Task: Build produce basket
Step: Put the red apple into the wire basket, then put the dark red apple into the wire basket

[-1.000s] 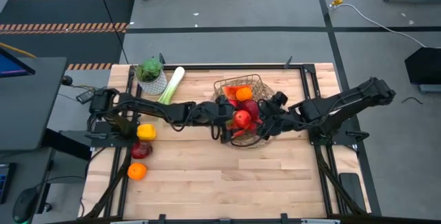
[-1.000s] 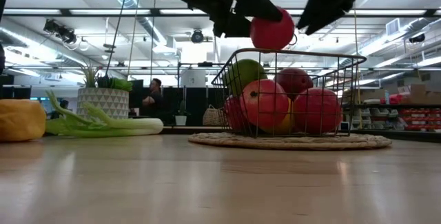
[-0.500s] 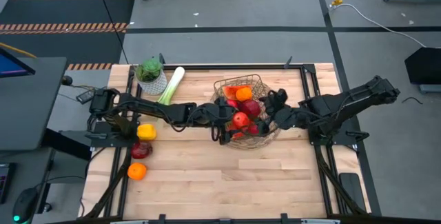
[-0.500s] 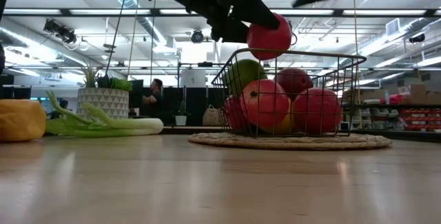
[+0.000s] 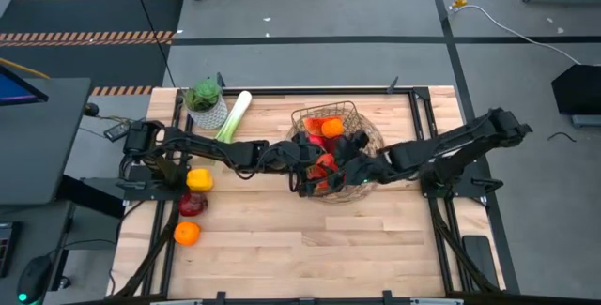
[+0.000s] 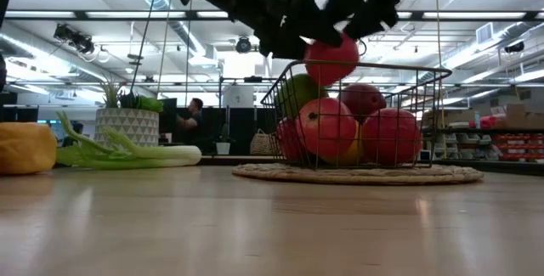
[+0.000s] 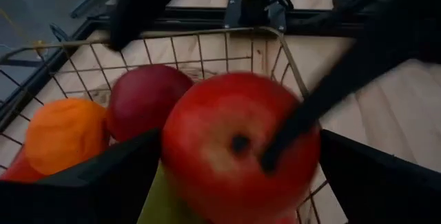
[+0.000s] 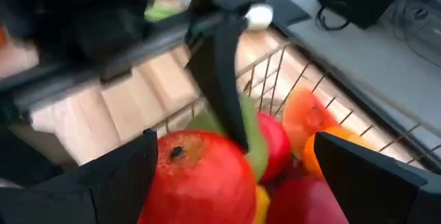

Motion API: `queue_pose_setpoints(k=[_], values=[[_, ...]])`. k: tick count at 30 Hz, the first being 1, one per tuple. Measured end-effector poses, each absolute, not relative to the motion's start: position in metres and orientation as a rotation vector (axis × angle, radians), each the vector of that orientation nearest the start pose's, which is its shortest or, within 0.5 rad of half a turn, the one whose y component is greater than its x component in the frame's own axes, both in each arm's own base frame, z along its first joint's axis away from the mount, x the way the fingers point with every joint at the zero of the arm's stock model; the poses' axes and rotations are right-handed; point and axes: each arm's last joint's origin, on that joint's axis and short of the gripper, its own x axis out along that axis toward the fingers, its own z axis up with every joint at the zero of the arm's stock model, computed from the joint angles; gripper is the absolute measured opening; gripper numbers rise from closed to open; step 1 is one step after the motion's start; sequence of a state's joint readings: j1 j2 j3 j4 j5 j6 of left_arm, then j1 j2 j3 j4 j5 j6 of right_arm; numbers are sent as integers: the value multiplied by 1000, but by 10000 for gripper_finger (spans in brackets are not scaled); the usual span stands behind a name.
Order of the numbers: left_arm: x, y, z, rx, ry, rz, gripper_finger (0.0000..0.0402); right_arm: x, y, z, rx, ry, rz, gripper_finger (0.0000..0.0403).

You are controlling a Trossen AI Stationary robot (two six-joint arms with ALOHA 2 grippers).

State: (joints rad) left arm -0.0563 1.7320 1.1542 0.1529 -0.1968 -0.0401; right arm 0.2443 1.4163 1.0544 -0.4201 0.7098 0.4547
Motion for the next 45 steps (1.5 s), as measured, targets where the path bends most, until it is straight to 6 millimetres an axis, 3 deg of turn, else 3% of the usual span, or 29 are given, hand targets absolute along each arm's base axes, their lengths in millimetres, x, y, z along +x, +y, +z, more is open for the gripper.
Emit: queue_pose_setpoints(k=[4, 10, 22, 29, 33, 37, 45], values=[[387, -18, 248, 17, 385, 139, 386, 284, 52, 250, -7, 745, -611, 393], [391, -18, 262, 18, 351, 140, 386, 262, 47, 243, 33, 893, -718, 393], [381, -26, 271, 41, 415, 99, 386, 234, 61, 289, 160, 667, -615, 393], [351, -30, 283, 24, 559, 212, 386, 235, 83, 298, 210, 541, -543, 393], [327, -41, 303, 104, 559, 351, 386, 242, 101, 298, 183, 471, -497, 393], [303, -55, 313, 121, 525, 329, 386, 253, 115, 295, 159, 418, -450, 393], [254, -67, 286, 64, 516, 351, 386, 285, 136, 271, 128, 389, -381, 393]])
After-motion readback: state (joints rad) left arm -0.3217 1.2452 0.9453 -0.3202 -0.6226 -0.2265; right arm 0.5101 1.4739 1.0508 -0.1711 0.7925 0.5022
